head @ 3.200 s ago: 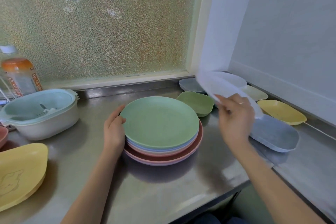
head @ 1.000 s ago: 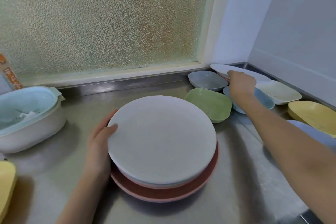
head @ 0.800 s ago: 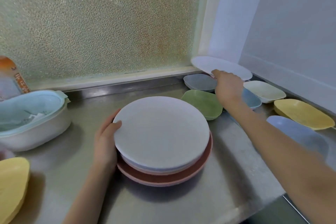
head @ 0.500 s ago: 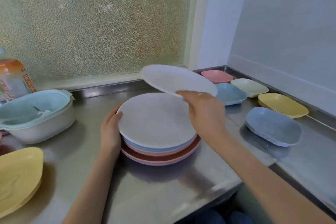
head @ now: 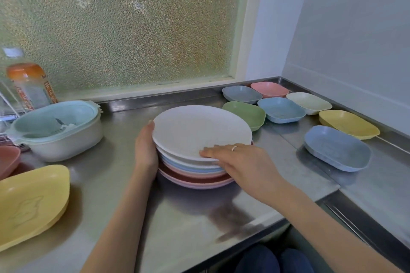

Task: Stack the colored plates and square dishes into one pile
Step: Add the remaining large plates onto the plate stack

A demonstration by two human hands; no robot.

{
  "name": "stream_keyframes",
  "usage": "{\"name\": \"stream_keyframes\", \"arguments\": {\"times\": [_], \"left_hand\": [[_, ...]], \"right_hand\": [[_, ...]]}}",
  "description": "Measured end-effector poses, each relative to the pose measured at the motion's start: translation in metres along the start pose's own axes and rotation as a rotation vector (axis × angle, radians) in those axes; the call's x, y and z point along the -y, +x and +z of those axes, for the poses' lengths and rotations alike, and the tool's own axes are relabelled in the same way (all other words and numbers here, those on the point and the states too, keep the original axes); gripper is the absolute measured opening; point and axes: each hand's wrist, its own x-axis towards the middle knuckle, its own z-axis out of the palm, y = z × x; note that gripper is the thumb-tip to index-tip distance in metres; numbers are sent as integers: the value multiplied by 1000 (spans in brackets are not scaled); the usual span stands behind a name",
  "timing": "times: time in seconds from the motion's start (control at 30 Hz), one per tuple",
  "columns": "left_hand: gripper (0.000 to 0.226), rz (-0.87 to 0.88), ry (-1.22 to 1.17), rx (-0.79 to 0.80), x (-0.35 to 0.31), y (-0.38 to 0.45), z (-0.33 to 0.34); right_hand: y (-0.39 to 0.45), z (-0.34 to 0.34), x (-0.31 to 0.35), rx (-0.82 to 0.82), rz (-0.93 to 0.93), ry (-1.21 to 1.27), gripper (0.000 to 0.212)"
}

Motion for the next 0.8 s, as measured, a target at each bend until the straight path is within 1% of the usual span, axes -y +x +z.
{"name": "stream_keyframes", "arguments": {"times": [0.13, 0.23, 0.27, 0.3, 0.37, 0.4, 0.43, 0.5, 0.53, 0.67, 0.8], "left_hand": [[39, -1, 13, -28, -1, -1, 0], [33, 28, 17, -20, -1, -3, 0], [33, 38, 20, -18, -2, -2, -1], [34, 48, 18, -2, -3, -2, -1], [39, 93, 28, 61, -3, -1, 0], [40, 118, 42, 86, -3, -1, 0], [40, 139, 53, 94, -4, -1, 0], [35, 175, 63, 80, -4, -3, 0], [33, 180, 65, 72, -5, -4, 0], [37, 151, 39, 32, -5, -5, 2], [37, 163, 67, 2, -6, -5, 3]], "right_hand": [[0, 1, -9, 115, -17, 93, 32], [2, 1, -10, 148, 3, 201, 32], [5, 0, -11, 113, 39, 292, 33], [9, -1, -14, 40, 84, 385, 35], [20, -1, -23, -112, 194, 464, 35], [26, 0, -30, -132, 264, 449, 36], [32, 2, -36, -98, 336, 410, 40], [40, 11, -45, 43, 459, 341, 52], [42, 15, -47, 77, 497, 335, 55], [45, 24, -51, 21, 536, 383, 57], [43, 24, -53, 30, 533, 380, 55]]}}
